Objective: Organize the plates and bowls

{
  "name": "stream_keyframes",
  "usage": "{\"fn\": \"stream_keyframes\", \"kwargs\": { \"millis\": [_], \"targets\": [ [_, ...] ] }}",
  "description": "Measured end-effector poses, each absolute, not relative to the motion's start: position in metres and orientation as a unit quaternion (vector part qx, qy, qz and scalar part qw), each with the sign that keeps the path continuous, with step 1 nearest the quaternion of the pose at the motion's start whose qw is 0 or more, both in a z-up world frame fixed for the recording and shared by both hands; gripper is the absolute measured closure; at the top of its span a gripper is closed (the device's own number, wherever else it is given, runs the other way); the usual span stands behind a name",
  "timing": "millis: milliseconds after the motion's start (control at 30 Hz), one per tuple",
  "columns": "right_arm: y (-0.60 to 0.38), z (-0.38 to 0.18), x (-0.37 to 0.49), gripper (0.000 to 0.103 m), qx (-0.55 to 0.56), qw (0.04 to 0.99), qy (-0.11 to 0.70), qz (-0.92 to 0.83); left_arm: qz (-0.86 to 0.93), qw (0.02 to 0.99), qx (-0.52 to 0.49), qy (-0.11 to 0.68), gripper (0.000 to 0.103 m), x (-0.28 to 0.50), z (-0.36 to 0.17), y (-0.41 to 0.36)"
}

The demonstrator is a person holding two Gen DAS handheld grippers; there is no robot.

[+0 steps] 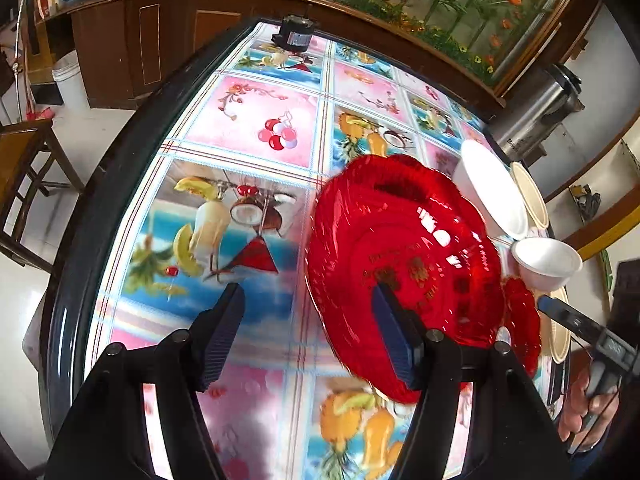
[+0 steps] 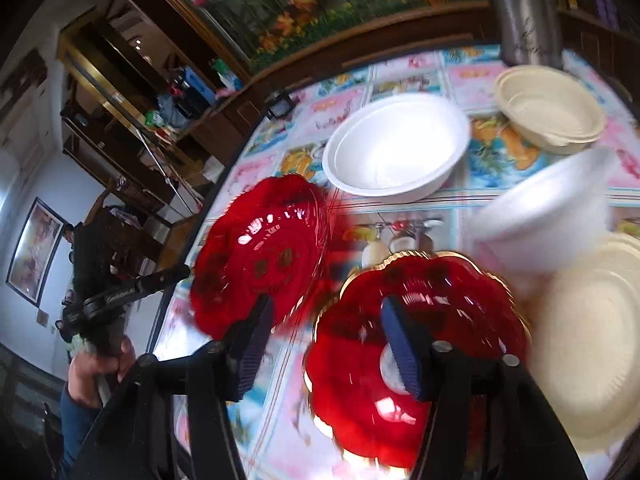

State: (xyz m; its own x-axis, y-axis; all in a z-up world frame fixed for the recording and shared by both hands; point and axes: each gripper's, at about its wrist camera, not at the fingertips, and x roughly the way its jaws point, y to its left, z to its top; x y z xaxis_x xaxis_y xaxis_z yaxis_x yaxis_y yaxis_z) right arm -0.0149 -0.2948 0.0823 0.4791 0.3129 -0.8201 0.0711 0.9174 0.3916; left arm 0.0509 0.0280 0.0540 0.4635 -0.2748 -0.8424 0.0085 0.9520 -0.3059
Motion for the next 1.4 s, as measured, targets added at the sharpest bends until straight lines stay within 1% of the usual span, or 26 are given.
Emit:
{"fn": "stream_keyframes", "kwargs": {
  "millis": [33,67,100,133,200,233,267,333,367,400,433,767,1100,1400],
  "targets": [
    [-0.295,0.075,-0.004,0.063,0.198,0.832,0.514,0.068,-0.086,0.843,-0.135,0.514,0.042,0.055,0.051,0.029],
    [-0.294,0.072,-0.001,0.067,0.203,0.831,0.514,0.066,-0.090,0.841,-0.141,0.515,0.047,0.057,0.048,0.029],
    [-0.293,0.067,0.008,0.067,0.202,0.831,0.514,0.064,-0.096,0.840,-0.150,0.512,0.053,0.059,0.047,0.030],
    [-0.290,0.063,0.014,0.067,0.192,0.831,0.518,0.060,-0.100,0.839,-0.153,0.513,0.056,0.061,0.046,0.030],
    [-0.283,0.053,0.024,0.077,0.189,0.829,0.522,0.058,-0.106,0.835,-0.153,0.517,0.067,0.067,0.043,0.028],
    [-0.281,0.048,0.028,0.088,0.192,0.826,0.526,0.065,-0.108,0.834,-0.154,0.518,0.070,0.069,0.042,0.027],
    [-0.275,0.047,0.032,0.089,0.188,0.825,0.529,0.064,-0.111,0.833,-0.153,0.519,0.072,0.072,0.040,0.025],
    [-0.270,0.043,0.041,0.089,0.181,0.821,0.539,0.055,-0.112,0.834,-0.145,0.520,0.081,0.075,0.037,0.022],
    [-0.268,0.041,0.044,0.092,0.181,0.819,0.541,0.054,-0.110,0.834,-0.140,0.522,0.089,0.079,0.035,0.020],
    [-0.266,0.039,0.046,0.094,0.176,0.819,0.544,0.051,-0.110,0.833,-0.138,0.524,0.092,0.081,0.032,0.019],
    [-0.264,0.036,0.047,0.096,0.176,0.817,0.547,0.048,-0.109,0.834,-0.137,0.524,0.092,0.081,0.030,0.018],
    [-0.249,0.040,0.036,0.096,0.158,0.825,0.540,0.054,-0.099,0.845,-0.124,0.510,0.093,0.056,0.034,0.027],
    [-0.224,0.045,0.001,0.096,0.153,0.819,0.546,0.088,-0.090,0.862,-0.117,0.486,0.093,0.000,0.054,0.044],
    [-0.201,0.048,-0.042,0.096,0.151,0.813,0.549,0.126,-0.075,0.866,-0.131,0.477,0.093,-0.051,0.048,0.065]
  ]
}}
